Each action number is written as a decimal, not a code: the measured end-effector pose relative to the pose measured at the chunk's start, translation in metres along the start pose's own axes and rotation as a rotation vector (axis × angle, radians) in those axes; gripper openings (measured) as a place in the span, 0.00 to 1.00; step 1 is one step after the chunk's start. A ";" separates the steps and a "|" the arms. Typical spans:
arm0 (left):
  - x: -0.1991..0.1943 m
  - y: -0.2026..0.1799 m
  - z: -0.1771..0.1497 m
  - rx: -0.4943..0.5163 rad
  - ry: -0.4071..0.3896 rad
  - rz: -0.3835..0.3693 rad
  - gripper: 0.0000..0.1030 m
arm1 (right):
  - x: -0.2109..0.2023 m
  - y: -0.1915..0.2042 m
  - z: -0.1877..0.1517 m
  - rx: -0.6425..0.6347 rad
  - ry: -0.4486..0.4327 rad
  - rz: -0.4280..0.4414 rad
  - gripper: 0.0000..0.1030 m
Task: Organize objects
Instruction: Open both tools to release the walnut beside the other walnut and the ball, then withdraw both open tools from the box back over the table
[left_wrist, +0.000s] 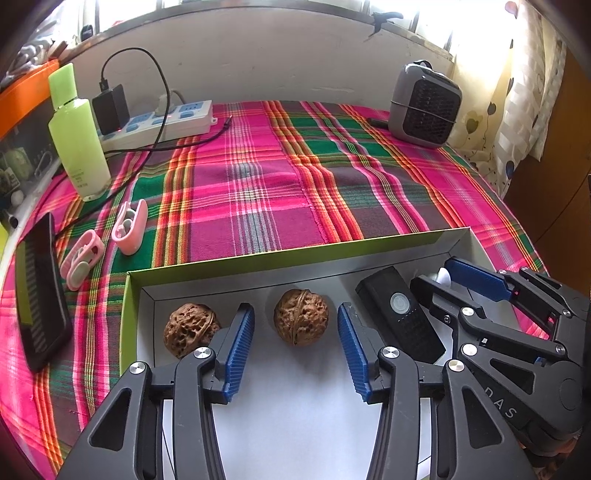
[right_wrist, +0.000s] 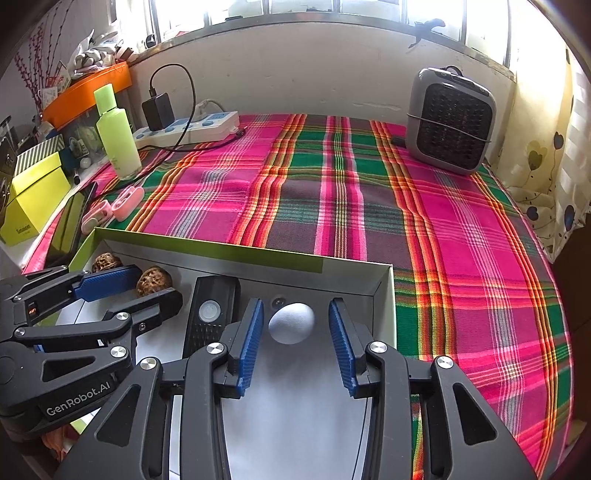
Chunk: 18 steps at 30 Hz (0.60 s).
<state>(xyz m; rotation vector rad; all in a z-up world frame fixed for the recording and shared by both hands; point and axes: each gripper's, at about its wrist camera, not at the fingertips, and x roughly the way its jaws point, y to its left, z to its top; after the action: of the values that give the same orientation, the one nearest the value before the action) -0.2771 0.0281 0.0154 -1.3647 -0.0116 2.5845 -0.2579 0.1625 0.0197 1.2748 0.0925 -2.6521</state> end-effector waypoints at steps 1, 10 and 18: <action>0.000 0.000 0.000 0.000 0.000 0.000 0.45 | 0.000 0.000 0.000 0.001 0.000 0.000 0.37; -0.006 0.000 -0.002 -0.009 -0.011 0.013 0.45 | -0.007 -0.001 -0.001 0.011 -0.019 -0.003 0.41; -0.022 0.001 -0.006 -0.011 -0.038 0.017 0.45 | -0.020 0.003 -0.003 0.003 -0.043 0.004 0.46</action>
<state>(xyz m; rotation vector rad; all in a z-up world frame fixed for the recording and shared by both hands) -0.2606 0.0224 0.0304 -1.3247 -0.0199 2.6281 -0.2430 0.1633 0.0329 1.2162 0.0792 -2.6754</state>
